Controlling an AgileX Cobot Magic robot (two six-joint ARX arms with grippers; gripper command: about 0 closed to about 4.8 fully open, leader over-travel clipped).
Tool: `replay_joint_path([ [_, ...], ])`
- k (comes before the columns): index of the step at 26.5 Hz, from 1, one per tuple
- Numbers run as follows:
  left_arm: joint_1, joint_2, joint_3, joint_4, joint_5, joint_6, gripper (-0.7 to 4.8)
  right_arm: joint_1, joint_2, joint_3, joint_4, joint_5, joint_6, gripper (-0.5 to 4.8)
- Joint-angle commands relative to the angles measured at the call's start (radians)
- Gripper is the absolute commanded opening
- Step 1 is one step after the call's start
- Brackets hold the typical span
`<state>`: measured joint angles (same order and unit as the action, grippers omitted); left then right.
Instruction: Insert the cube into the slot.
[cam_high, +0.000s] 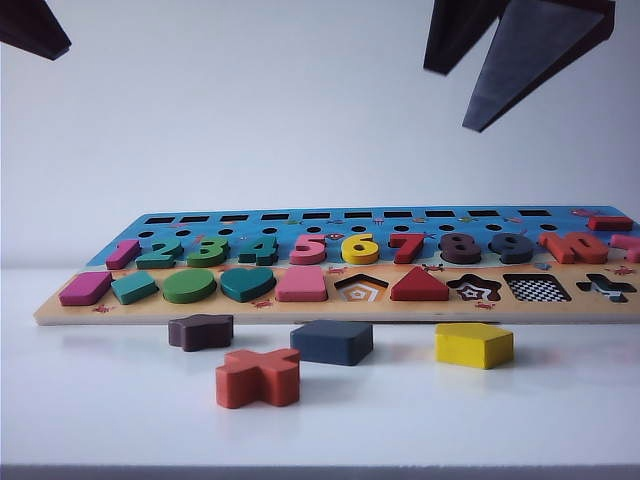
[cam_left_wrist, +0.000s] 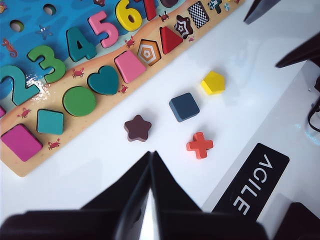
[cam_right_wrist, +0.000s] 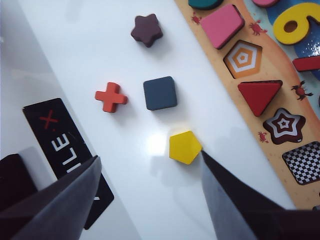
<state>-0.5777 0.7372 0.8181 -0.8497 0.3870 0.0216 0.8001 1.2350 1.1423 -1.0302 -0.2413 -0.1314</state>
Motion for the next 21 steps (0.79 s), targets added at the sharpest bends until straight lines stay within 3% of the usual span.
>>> replay_joint_path([
  [1, 0.001, 0.002, 0.003, 0.014, 0.006, 0.001, 0.1, 0.008, 0.041, 0.003, 0.041, 0.008, -0.004, 3.55],
  [21, 0.001, 0.002, 0.003, 0.014, 0.006, 0.001, 0.1, 0.137, 0.219, 0.002, 0.163, 0.13, -0.043, 3.55],
])
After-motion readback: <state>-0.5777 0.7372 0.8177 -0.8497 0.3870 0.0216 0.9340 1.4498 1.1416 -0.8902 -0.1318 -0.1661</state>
